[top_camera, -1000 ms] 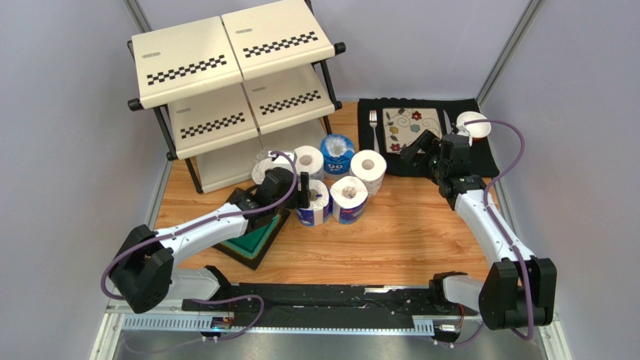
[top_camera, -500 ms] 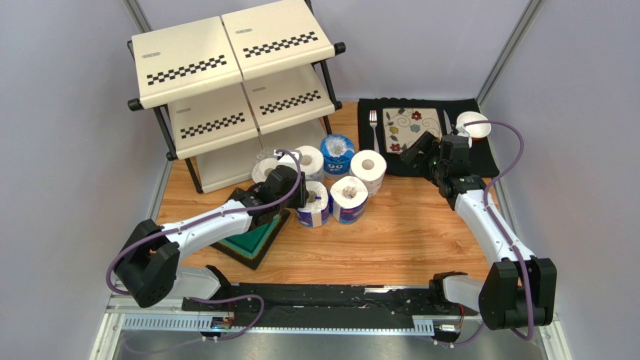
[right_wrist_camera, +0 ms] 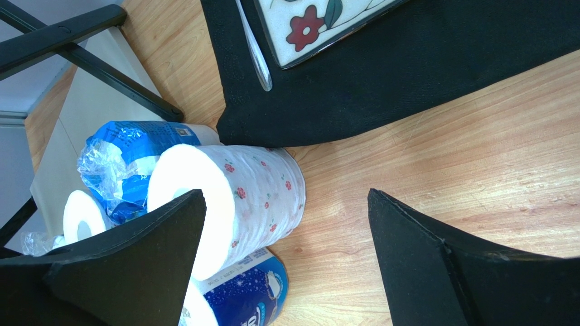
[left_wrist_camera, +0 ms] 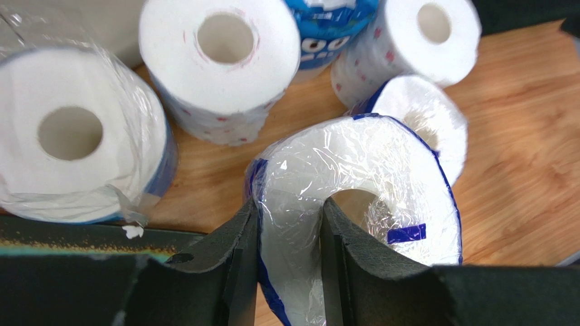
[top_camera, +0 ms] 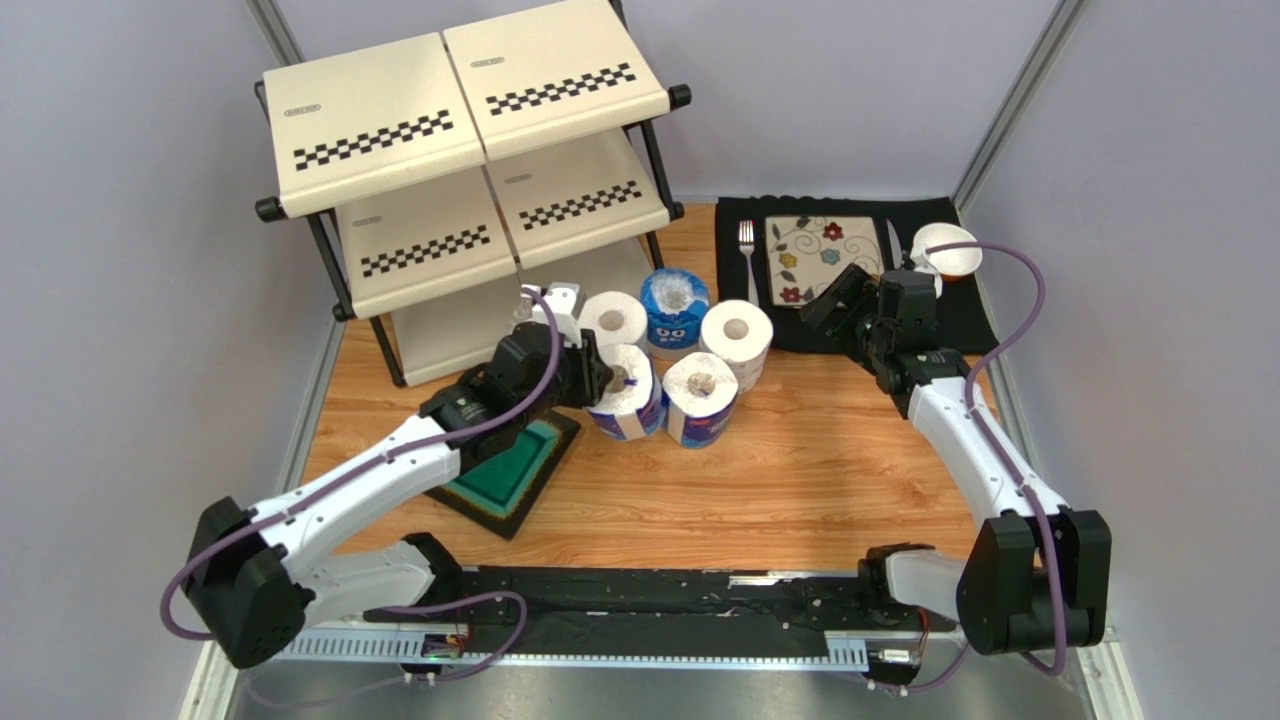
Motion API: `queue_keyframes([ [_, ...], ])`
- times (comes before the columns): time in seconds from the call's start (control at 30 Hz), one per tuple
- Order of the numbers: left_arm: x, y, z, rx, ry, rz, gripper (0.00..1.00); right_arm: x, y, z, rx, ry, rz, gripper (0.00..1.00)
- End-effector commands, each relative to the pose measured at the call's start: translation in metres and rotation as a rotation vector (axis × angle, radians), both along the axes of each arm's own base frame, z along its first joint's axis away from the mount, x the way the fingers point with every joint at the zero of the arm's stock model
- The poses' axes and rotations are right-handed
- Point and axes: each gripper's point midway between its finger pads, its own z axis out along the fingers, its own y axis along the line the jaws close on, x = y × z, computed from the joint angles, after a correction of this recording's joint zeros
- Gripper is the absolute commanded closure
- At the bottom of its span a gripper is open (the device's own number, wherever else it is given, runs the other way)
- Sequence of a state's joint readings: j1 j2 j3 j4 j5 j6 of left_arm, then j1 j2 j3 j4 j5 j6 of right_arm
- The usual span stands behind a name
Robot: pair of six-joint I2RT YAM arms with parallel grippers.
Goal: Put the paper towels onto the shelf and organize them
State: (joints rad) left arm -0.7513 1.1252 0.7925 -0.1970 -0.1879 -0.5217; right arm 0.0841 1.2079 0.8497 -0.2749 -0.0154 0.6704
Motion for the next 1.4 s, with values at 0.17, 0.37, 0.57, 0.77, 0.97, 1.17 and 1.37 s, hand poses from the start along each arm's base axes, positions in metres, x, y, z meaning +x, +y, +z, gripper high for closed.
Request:
queue_keyframes([
  [0.17, 0.024, 0.038, 0.119, -0.114, -0.321, 0.214, 0.62, 0.003, 0.002, 0.004, 0.013, -0.012, -0.008, 0.08],
  [0.37, 0.036, 0.058, 0.170, -0.137, -0.463, 0.331, 0.64, 0.001, 0.001, 0.003, 0.007, -0.008, -0.008, 0.08],
  [0.57, 0.040, 0.066, 0.193, -0.119, -0.532, 0.367, 0.65, 0.001, -0.001, 0.004, 0.001, -0.007, -0.012, 0.08],
  [0.77, 0.052, 0.066, 0.221, -0.135, -0.621, 0.408, 0.65, 0.000, 0.001, 0.002, 0.007, 0.001, -0.006, 0.08],
  [0.97, 0.064, 0.071, 0.223, -0.102, -0.668, 0.470, 0.65, 0.000, 0.001, 0.004, 0.008, -0.005, -0.006, 0.08],
  [1.17, 0.064, 0.080, 0.231, -0.124, -0.729, 0.522, 0.65, 0.001, 0.003, 0.005, 0.015, -0.006, -0.001, 0.08],
  [1.37, 0.070, 0.088, 0.237, -0.095, -0.775, 0.570, 0.65, 0.002, 0.006, 0.005, 0.026, -0.004, 0.008, 0.09],
])
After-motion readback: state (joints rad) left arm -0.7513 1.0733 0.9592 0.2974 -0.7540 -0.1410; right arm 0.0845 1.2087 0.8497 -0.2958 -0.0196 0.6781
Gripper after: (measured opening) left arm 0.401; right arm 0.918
